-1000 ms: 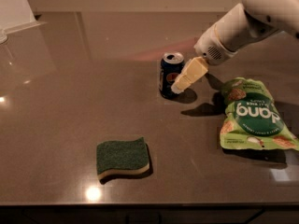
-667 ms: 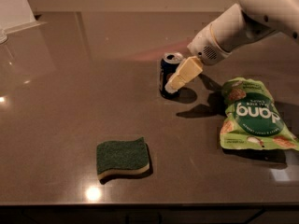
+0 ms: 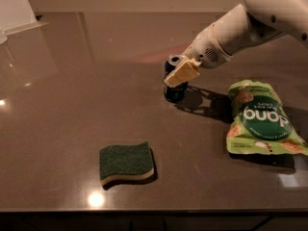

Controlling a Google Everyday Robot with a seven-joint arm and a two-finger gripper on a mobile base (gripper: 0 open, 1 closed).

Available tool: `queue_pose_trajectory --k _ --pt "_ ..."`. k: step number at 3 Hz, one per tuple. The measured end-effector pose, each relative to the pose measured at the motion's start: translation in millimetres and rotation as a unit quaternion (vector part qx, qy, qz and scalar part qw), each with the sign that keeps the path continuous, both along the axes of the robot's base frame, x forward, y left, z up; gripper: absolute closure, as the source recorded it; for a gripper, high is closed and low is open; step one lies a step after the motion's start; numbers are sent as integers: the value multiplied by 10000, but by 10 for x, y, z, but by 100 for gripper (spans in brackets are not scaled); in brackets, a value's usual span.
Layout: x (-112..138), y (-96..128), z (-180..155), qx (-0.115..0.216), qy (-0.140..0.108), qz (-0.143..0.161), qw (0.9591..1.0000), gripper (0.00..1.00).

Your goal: Move pepsi can near sponge

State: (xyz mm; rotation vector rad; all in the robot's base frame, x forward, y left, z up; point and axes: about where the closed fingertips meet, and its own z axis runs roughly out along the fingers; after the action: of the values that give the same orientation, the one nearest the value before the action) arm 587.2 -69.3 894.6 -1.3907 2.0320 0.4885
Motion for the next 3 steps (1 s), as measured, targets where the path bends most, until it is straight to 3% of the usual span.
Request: queue_pose_trajectory --k 2,3 --pt "-231 154 84 132 79 273 9995 92" --pt "-449 269 150 181 170 487 9985 100"
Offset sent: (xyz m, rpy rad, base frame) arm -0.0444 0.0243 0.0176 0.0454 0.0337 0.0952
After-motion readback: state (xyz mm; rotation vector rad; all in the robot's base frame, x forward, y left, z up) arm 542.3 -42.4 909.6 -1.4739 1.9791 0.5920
